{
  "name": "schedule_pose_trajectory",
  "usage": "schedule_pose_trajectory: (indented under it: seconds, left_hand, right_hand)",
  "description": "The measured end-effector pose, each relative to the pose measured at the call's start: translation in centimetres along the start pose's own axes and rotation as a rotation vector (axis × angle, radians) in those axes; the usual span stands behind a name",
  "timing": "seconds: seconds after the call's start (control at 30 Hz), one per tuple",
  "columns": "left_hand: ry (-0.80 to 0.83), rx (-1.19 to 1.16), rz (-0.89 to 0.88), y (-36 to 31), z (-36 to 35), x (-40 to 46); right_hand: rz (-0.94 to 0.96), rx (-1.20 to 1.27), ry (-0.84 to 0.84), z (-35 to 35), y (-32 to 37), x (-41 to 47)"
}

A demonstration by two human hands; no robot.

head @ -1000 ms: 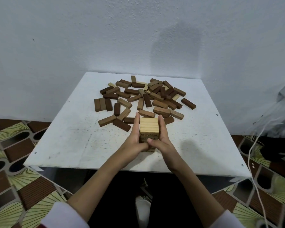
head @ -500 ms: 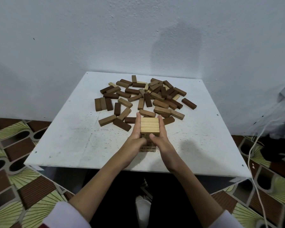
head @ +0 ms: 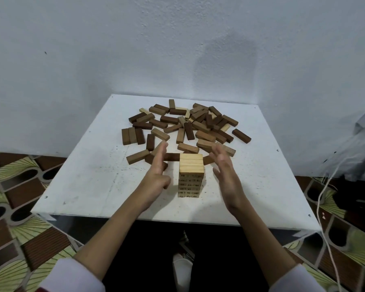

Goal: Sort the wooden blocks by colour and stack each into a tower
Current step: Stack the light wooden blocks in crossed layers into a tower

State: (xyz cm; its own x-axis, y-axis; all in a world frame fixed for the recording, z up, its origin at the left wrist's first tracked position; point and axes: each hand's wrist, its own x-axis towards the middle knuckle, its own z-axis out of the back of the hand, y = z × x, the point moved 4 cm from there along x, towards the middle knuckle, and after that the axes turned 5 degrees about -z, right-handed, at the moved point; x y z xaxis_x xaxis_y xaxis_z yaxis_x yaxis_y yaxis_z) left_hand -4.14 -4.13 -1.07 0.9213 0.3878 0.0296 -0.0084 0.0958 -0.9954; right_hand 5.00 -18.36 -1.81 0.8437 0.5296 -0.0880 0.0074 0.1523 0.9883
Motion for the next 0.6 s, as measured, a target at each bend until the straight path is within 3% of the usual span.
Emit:
schedule_pose_trajectory:
  seconds: [0.17,0.37,0.5,0.6]
  left_hand:
    - [-0.159,0.012,-0.097,-1.2,3.1,2.4]
    - [-0.202,0.325,-0.113,-0.8,5.3,9.4]
    - [-0.084,0.513,-0.069,0.4,5.3,13.9]
    - [0.056,0.787,-0.099,1.8,5.3,17.7]
  right_hand:
    - [0.058,-0.059,-0.18,2.8,0.8,2.5]
    - [0.067,-0.298,-0.276,4.4,2.0,9.5]
    - [0.102,-0.489,-0.134,2.6,3.0,14.3]
    - [0.238,-0.742,-0.003,0.3,3.8,18.5]
